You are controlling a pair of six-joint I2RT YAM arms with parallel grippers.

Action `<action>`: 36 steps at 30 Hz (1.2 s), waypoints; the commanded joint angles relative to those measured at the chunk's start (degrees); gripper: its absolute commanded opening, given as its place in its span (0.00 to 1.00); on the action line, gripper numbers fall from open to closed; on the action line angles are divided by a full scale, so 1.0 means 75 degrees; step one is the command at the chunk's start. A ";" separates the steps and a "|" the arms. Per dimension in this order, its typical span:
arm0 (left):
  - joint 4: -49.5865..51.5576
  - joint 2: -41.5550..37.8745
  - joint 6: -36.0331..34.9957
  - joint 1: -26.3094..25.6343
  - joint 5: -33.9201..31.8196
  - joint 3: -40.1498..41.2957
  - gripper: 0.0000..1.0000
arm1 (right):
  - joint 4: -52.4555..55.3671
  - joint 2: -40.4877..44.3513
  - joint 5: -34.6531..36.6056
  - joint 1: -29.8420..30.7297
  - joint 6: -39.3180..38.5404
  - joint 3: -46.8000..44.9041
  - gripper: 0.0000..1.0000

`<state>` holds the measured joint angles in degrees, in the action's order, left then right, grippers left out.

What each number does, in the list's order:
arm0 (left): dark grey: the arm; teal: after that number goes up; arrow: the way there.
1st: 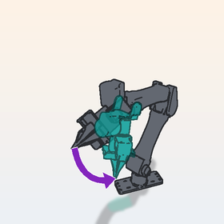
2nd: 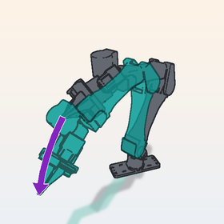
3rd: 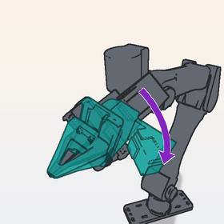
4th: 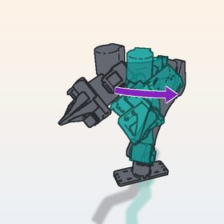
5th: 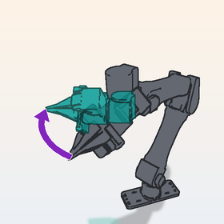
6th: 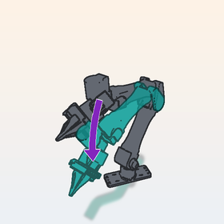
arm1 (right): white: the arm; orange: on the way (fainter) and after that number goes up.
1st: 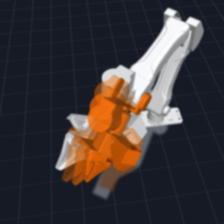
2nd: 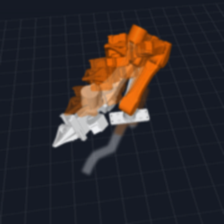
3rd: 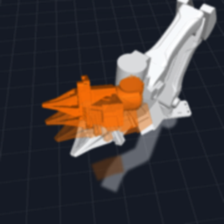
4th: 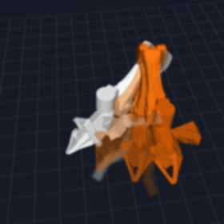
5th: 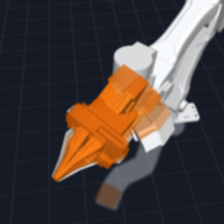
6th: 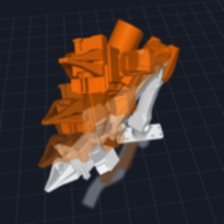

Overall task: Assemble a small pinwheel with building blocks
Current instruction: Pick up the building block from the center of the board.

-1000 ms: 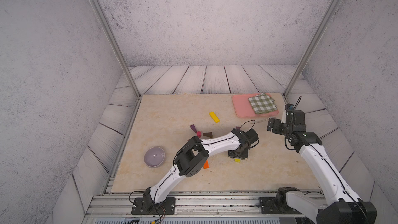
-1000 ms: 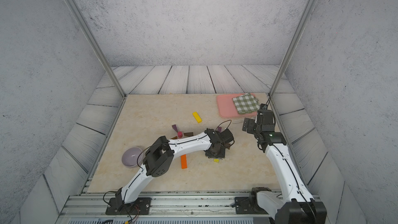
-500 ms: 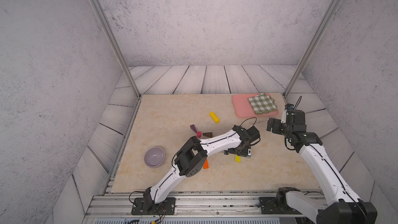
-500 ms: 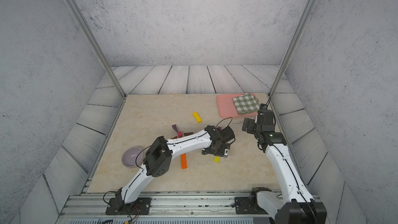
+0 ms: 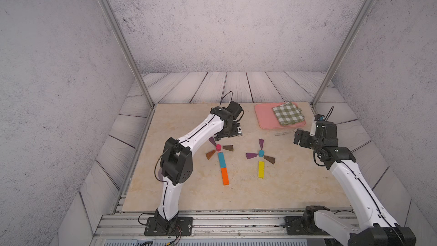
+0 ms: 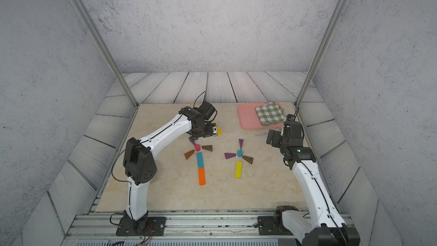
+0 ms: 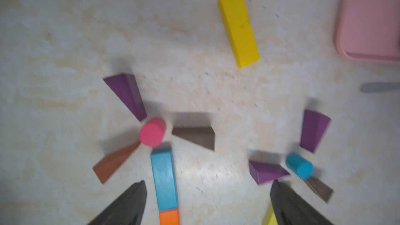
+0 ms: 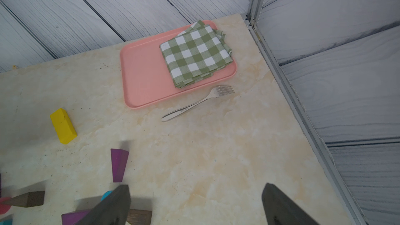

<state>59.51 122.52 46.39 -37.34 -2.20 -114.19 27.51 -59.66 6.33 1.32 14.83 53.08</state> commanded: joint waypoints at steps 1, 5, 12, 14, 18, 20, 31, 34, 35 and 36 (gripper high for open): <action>0.0918 0.1105 -0.0305 -0.0251 -0.0229 -0.1714 0.96 | 0.0037 0.0033 0.0013 -0.0024 0.0103 -0.0173 0.99; 0.1505 0.2595 -0.0287 -0.0074 -0.0199 -0.3743 0.96 | 0.0031 -0.0100 -0.0068 -0.0023 0.0099 -0.0152 0.99; 0.0780 0.4028 0.0446 0.0279 0.0262 -0.4865 0.83 | -0.0019 -0.0188 -0.0319 -0.0023 0.0108 -0.0140 0.99; 0.0477 0.4205 0.0595 0.0322 0.0337 -0.4944 0.76 | -0.0042 -0.0167 -0.0399 -0.0024 0.0121 -0.0154 0.99; 0.0143 0.4544 0.1011 0.0455 0.0596 -0.5047 0.68 | -0.0089 -0.0160 -0.0487 -0.0027 0.0121 -0.0175 0.99; -0.0097 0.4680 0.1205 0.0499 0.0753 -0.5083 0.67 | -0.0115 -0.0138 -0.0512 -0.0024 0.0120 -0.0197 0.99; -0.0458 0.4791 0.1529 0.0524 0.1039 -0.4976 0.64 | -0.0204 -0.0296 -0.0561 -0.0025 0.0097 -0.0162 0.99; -0.0316 0.4941 0.1505 0.0606 0.1208 -0.4985 0.53 | -0.0209 -0.0322 -0.0563 -0.0028 0.0085 -0.0179 0.99; -0.0208 0.4973 0.1443 0.0634 0.1258 -0.4977 0.49 | -0.0179 -0.0331 -0.0550 -0.0024 0.0085 -0.0165 0.99; -0.0046 0.4991 0.1342 0.0663 0.1283 -0.4955 0.45 | -0.0153 -0.0325 -0.0517 -0.0030 0.0085 -0.0143 0.99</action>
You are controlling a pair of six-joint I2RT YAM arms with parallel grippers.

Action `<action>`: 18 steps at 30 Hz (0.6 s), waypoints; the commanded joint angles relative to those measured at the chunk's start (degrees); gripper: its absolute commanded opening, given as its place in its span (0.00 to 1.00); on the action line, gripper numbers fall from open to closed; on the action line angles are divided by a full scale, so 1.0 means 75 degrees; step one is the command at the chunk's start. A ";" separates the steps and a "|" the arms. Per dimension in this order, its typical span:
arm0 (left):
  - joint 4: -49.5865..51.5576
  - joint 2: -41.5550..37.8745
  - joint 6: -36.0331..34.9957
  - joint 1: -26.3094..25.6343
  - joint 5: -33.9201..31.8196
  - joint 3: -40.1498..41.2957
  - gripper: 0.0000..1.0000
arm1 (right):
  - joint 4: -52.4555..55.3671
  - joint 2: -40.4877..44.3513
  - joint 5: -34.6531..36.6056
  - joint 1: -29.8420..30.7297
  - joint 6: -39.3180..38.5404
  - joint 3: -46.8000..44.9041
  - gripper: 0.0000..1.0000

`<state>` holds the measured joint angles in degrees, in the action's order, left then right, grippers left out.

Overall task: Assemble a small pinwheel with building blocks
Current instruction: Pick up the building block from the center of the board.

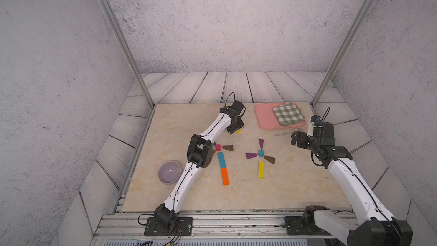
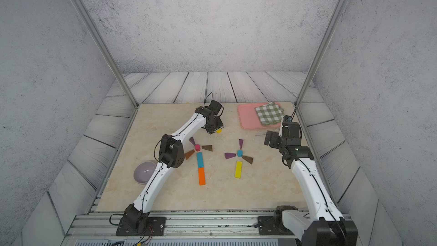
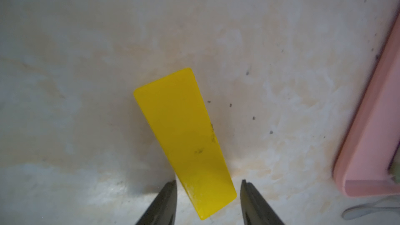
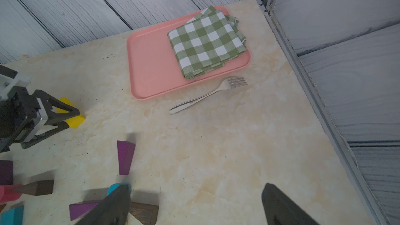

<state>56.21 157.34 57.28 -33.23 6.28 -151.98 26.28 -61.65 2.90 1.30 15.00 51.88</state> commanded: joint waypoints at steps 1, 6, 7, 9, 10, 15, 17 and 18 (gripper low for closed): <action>0.0517 0.0329 -0.0252 0.0143 0.0174 0.0146 0.42 | 0.0011 -0.0063 -0.0065 -0.0027 0.0051 0.0019 0.99; 0.0734 -0.0191 -0.0834 0.0234 0.0127 0.0907 0.39 | 0.0058 -0.0129 -0.0076 -0.0021 0.0062 0.0066 0.99; 0.0738 -0.0331 -0.0982 0.0242 0.0095 0.1041 0.39 | 0.0063 -0.0125 -0.0081 -0.0024 0.0062 0.0061 0.99; 0.0939 -0.0529 -0.1247 0.0259 0.0003 0.1160 0.38 | 0.0080 -0.0114 -0.0118 -0.0030 0.0072 0.0067 0.99; 0.1064 -0.0630 -0.1391 0.0265 -0.0047 0.1193 0.38 | 0.0083 -0.0105 -0.0127 -0.0021 0.0072 0.0070 0.99; 0.1463 -0.0982 -0.2041 0.0306 -0.0143 0.1306 0.47 | 0.0017 -0.0028 -0.0169 -0.0024 0.0085 -0.0002 0.99; 0.1535 -0.1031 -0.2199 0.0306 -0.0280 0.1245 0.53 | 0.0010 -0.0042 -0.0195 -0.0015 0.0097 -0.0021 0.99; 0.1542 -0.1063 -0.2254 0.0306 -0.0418 0.1233 0.58 | 0.0008 -0.0043 -0.0219 -0.0022 0.0092 -0.0025 0.99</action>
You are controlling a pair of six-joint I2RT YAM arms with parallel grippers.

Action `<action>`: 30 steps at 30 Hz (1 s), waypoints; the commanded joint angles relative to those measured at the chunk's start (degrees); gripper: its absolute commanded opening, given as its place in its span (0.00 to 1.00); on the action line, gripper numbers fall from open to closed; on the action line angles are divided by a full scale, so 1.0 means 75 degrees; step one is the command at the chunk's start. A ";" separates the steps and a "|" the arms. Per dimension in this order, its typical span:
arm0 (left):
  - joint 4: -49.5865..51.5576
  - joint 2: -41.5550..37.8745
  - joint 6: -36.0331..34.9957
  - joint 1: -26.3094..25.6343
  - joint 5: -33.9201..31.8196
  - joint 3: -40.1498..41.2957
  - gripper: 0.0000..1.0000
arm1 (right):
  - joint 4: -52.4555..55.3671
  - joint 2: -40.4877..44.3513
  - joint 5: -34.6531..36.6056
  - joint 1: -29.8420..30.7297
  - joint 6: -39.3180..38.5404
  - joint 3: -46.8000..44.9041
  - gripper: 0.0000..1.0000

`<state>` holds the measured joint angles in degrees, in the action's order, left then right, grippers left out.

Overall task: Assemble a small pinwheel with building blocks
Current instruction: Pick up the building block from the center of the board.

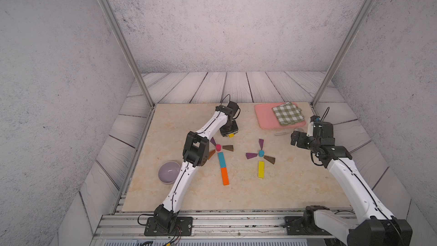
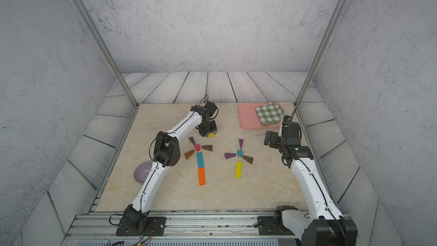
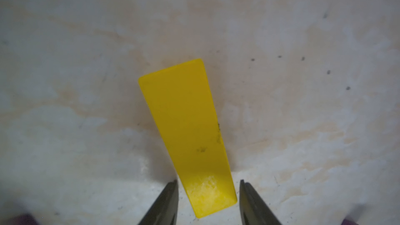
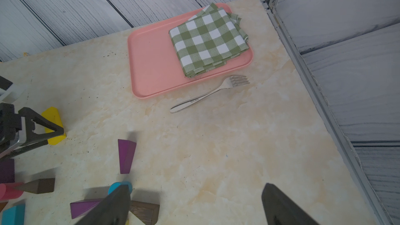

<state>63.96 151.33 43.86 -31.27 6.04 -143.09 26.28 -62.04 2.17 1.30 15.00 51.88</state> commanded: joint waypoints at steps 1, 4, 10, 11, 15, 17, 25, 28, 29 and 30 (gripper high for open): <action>0.0551 -0.0242 -0.0501 0.0055 -0.0495 0.0013 0.63 | -0.0006 0.0009 -0.0150 -0.0023 0.0098 -0.0042 0.99; 0.0562 -0.0065 -0.0460 0.0169 -0.0446 -0.0163 0.64 | -0.0035 0.0042 -0.0206 -0.0023 0.0118 -0.0071 0.99; 0.0371 0.0332 -0.0230 0.0208 -0.0402 -0.0496 0.60 | -0.0083 0.0061 -0.0211 -0.0021 0.0096 -0.0097 0.99; 0.0327 0.0374 -0.0201 0.0215 -0.0367 -0.0512 0.58 | -0.0083 0.0076 -0.0219 -0.0020 0.0096 -0.0097 0.99; 0.0200 0.0555 -0.0153 0.0231 -0.0262 -0.0533 0.46 | -0.0105 0.0077 -0.0223 -0.0022 0.0097 -0.0097 0.99; 0.0216 0.0585 -0.0175 0.0226 -0.0244 -0.0527 0.35 | -0.0107 0.0063 -0.0219 -0.0026 0.0098 -0.0097 0.99; 0.0501 -0.0500 -0.0634 0.0176 -0.0423 -0.0529 0.06 | -0.0144 -0.0090 -0.0278 -0.0023 0.0109 -0.0085 0.99; 0.0883 -0.1463 -0.0980 0.0055 -0.0573 -0.0514 0.04 | -0.0086 -0.0176 -0.0255 -0.0027 0.0106 -0.0073 0.99; 0.1110 -0.1790 -0.1056 -0.0021 -0.0623 -0.0498 0.03 | -0.0065 -0.0206 -0.0258 -0.0029 0.0109 -0.0067 0.99; 0.1371 -0.2129 -0.1125 -0.0132 -0.0657 -0.0390 0.03 | -0.0054 -0.0213 -0.0227 -0.0023 0.0110 -0.0073 0.99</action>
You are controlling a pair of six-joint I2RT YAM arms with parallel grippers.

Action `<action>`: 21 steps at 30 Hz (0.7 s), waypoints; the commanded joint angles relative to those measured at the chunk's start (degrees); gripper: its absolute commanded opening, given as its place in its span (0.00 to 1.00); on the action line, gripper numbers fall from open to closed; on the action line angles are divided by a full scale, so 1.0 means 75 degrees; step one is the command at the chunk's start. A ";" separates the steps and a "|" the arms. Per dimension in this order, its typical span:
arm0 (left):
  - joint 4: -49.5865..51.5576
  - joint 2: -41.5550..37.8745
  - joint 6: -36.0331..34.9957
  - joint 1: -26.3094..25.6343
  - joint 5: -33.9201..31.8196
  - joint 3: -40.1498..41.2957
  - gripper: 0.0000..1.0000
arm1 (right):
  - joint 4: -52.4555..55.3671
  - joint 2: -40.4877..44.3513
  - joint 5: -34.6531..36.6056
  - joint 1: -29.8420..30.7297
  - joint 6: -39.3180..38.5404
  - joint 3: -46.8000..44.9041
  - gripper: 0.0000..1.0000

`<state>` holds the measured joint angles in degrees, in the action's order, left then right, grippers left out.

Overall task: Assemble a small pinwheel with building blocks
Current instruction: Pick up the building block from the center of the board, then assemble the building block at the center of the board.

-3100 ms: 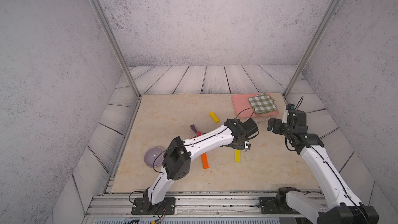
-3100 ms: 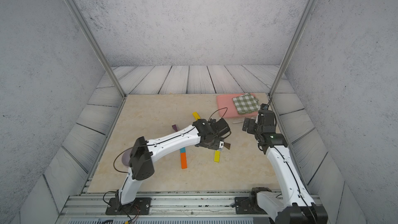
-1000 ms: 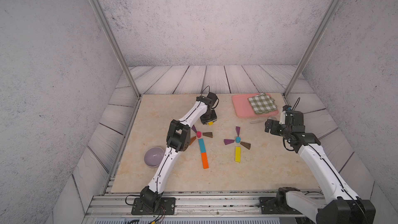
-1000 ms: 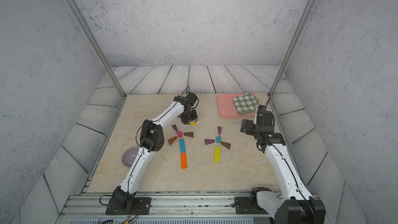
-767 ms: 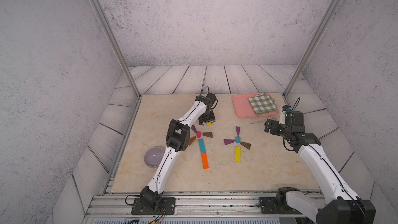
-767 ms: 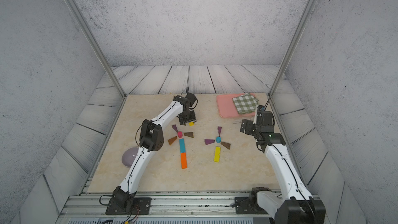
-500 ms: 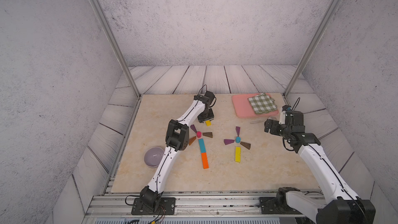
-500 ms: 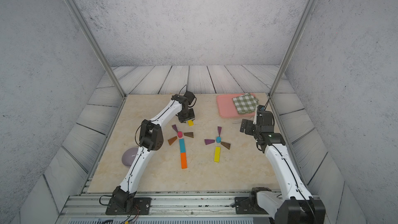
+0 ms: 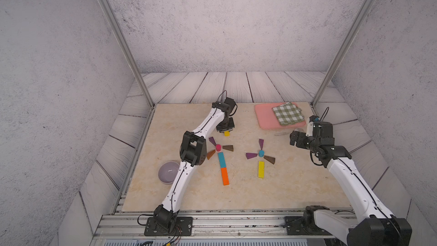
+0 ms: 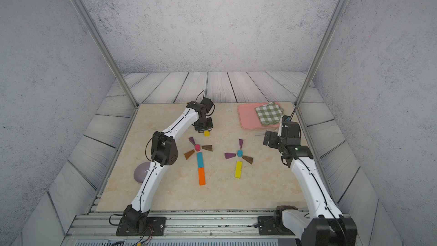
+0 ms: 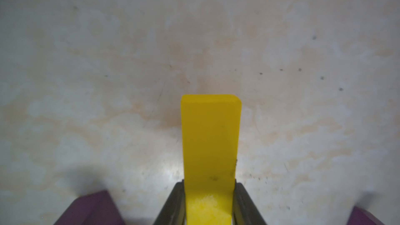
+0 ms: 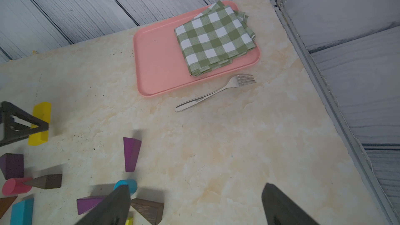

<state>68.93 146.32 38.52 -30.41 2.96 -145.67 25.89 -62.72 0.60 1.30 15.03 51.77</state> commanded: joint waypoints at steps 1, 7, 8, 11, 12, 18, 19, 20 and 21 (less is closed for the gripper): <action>0.0827 -0.1802 -0.0487 -0.0363 -0.0298 0.0221 0.03 | -0.0006 -0.0122 0.0015 -0.0029 0.0106 -0.0070 0.99; -0.0692 -0.5054 0.0347 -0.1885 -0.0480 0.5008 0.04 | 0.0068 -0.0209 0.0497 -0.0032 0.0071 0.0039 0.99; -0.1156 -0.5597 0.0676 -0.2197 -0.0392 0.5846 0.04 | 0.0092 -0.0215 0.0590 -0.0030 0.0071 0.0068 0.99; -0.1817 -0.6561 0.1527 -0.3363 -0.0714 0.7357 0.04 | -0.0018 -0.0222 0.0776 -0.0037 0.0079 0.0035 0.99; -0.1973 -0.6670 0.1762 -0.3736 -0.0758 0.7685 0.04 | -0.0067 -0.0238 0.0818 -0.0034 0.0105 0.0015 0.99; -0.2658 -0.5894 0.2602 -0.5223 -0.0681 0.8190 0.03 | -0.0099 -0.0383 0.1038 -0.0034 0.0128 -0.0011 0.99; -0.2661 -0.5731 0.2711 -0.5345 -0.0711 0.8178 0.02 | -0.0089 -0.0389 0.1082 -0.0034 0.0135 -0.0012 0.99; -0.2730 -0.5544 0.2808 -0.5469 -0.0810 0.8194 0.02 | -0.0072 -0.0372 0.1136 -0.0041 0.0147 -0.0022 0.99; -0.2801 -0.5398 0.2875 -0.5518 -0.0768 0.8207 0.02 | -0.0088 -0.0357 0.1135 -0.0039 0.0153 -0.0057 0.99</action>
<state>50.63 104.07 55.88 -70.78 -0.99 -84.42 25.85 -65.04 7.01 1.26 15.07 51.77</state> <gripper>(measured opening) 0.339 0.989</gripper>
